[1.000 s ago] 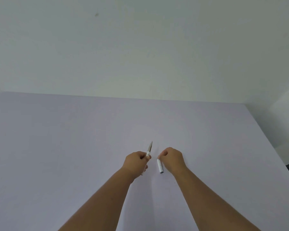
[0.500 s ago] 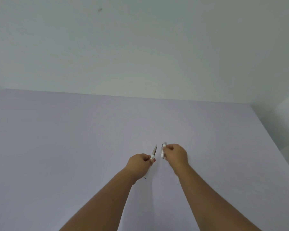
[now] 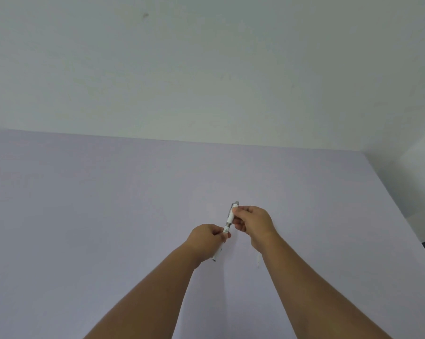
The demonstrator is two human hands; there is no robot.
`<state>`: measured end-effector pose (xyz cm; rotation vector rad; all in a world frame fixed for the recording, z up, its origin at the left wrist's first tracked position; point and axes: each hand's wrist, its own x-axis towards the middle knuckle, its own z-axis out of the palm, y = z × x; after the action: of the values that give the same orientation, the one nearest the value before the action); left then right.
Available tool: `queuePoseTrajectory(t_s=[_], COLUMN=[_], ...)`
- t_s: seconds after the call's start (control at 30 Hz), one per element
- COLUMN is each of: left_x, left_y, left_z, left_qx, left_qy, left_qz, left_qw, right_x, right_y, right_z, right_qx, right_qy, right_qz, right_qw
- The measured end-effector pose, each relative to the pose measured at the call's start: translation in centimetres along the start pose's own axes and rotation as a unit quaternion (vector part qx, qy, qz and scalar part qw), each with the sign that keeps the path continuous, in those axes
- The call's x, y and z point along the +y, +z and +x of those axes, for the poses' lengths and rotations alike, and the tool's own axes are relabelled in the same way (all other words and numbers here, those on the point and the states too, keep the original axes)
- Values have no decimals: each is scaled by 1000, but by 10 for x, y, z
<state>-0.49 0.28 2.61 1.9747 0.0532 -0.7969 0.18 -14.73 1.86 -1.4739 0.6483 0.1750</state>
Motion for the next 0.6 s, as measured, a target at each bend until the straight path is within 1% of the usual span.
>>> queuePoseTrajectory(t_s=[0.13,0.27,0.5,0.57,0.6], left_x=[-2,-5,-11,-14,-15], left_y=[1,2,5,8,10], left_z=[0,-1,1,4,5], left_qx=[1,-20,-26,-18,-11], left_qy=[-10,-24,-46,-55,-59], left_qz=[-17,-57,-70,-51,-41], left_qw=[1000,998,996,997,997], right_x=[7,11,19,22,23], right_y=[2,0,3,2,0], right_z=[-5,-7,-7,-6,-5], right_qx=[-22,-41,-19,1,24], right_qy=[-6,-14,-7,-16,-23], right_qz=[-29,-47,-53,-83,-120], right_qw=[999,998,998,996,992])
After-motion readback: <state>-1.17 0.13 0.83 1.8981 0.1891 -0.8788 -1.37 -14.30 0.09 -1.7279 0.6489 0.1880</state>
